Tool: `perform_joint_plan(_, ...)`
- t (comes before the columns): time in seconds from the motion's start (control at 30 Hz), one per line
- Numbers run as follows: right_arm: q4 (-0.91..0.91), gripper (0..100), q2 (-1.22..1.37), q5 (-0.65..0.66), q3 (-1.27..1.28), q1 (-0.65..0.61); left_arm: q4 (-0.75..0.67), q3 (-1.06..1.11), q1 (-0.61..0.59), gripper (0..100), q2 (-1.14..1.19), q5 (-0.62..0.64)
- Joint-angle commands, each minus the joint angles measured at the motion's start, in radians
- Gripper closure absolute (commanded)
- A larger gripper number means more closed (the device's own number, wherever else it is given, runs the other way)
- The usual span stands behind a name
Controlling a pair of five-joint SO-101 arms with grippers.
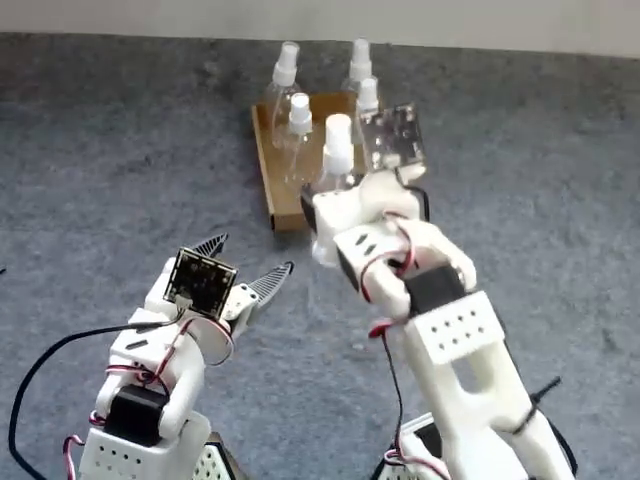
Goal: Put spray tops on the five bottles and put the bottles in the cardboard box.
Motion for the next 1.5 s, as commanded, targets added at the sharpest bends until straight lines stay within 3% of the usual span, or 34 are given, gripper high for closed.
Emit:
perform_joint_plan(0.0,-0.033,99.5,0.071,-0.005,-0.114,-0.012,-0.012,-0.010,-0.012,74,-0.010,-0.003)
perform_joint_plan(0.23,-0.019,99.5,0.150,-0.055,-0.130,-0.128,-0.018,-0.016,-0.012,74,-0.002,-0.003)
perform_joint_plan(0.4,0.131,99.5,0.147,-0.049,-0.177,-0.193,-0.020,-0.007,-0.018,74,-0.002,-0.008)
perform_joint_plan(0.67,0.312,99.5,0.143,-0.048,-0.308,-0.196,-0.020,-0.007,-0.021,74,-0.002,-0.008)
perform_joint_plan(1.07,0.320,99.5,0.153,-0.014,-0.317,-0.194,-0.077,0.044,-0.077,74,-0.008,-0.008)
perform_joint_plan(1.27,0.105,99.5,0.157,-0.014,-0.314,-0.059,-0.077,0.044,-0.088,75,-0.012,-0.005)
perform_joint_plan(1.47,-0.242,99.5,0.182,-0.014,-0.277,0.073,-0.081,0.053,-0.229,75,-0.012,-0.003)
